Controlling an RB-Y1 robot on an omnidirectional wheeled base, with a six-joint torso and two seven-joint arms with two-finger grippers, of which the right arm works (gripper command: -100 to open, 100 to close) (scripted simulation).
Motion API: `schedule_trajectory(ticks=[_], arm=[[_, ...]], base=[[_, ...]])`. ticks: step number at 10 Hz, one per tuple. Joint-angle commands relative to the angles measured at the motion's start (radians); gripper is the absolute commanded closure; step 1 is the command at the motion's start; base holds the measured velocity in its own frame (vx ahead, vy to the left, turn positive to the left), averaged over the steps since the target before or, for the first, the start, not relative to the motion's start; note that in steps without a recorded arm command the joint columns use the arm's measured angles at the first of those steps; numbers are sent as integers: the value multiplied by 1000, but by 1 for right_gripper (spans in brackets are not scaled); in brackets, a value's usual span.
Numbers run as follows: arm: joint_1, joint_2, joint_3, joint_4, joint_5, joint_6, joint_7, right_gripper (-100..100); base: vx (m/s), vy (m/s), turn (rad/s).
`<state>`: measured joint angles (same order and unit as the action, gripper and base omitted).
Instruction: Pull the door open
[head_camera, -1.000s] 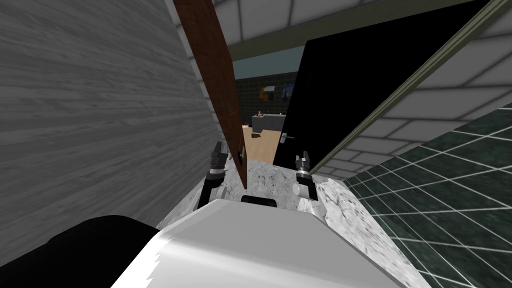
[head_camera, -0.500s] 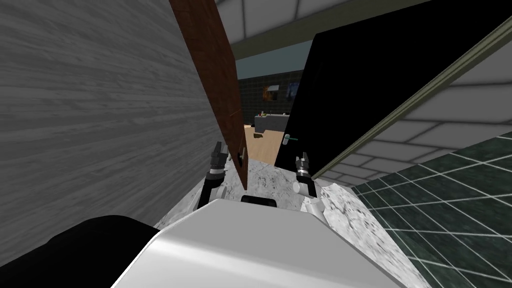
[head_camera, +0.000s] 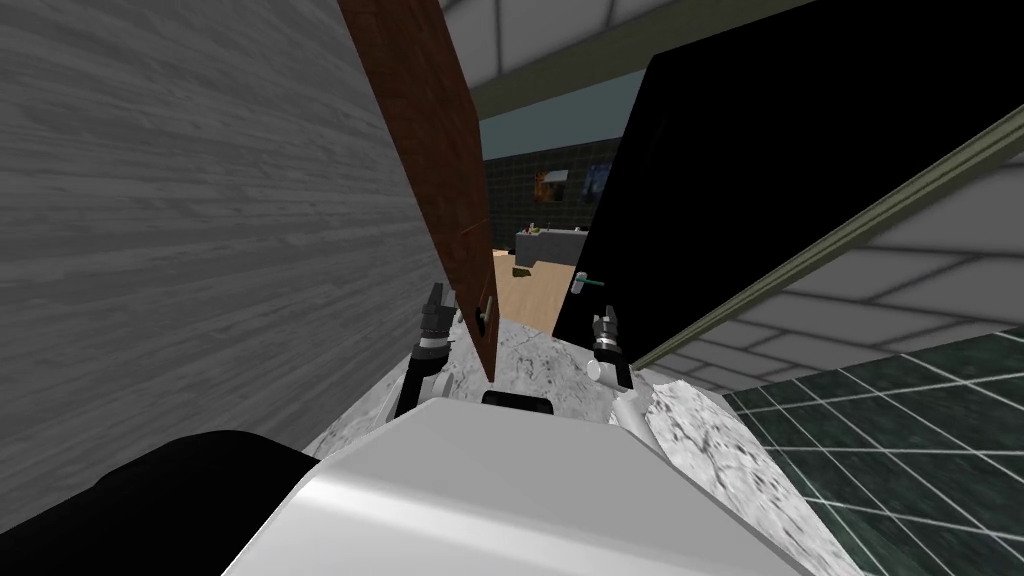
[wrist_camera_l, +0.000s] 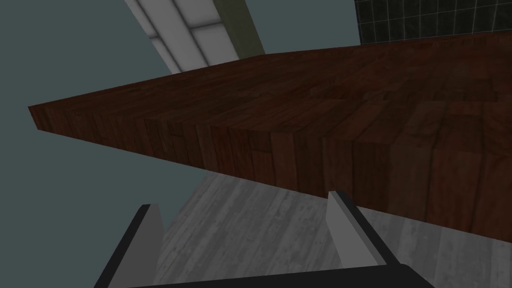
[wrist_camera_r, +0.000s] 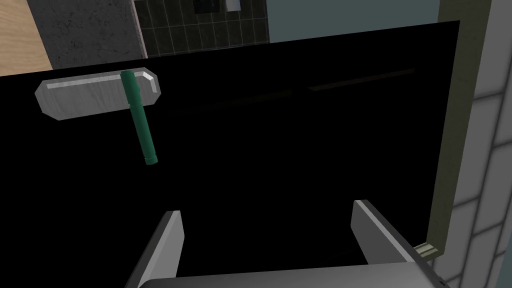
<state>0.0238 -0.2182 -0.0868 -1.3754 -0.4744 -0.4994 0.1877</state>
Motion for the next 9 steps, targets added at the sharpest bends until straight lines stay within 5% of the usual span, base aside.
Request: schedule_trajectory(ticks=[1,9], arm=[[-14,-5,-2,34,-14,1,12,-100],[-128,-58,-17,251,-141,-5,92,-100]], base=[[56,-55,54],[50,-46,101]])
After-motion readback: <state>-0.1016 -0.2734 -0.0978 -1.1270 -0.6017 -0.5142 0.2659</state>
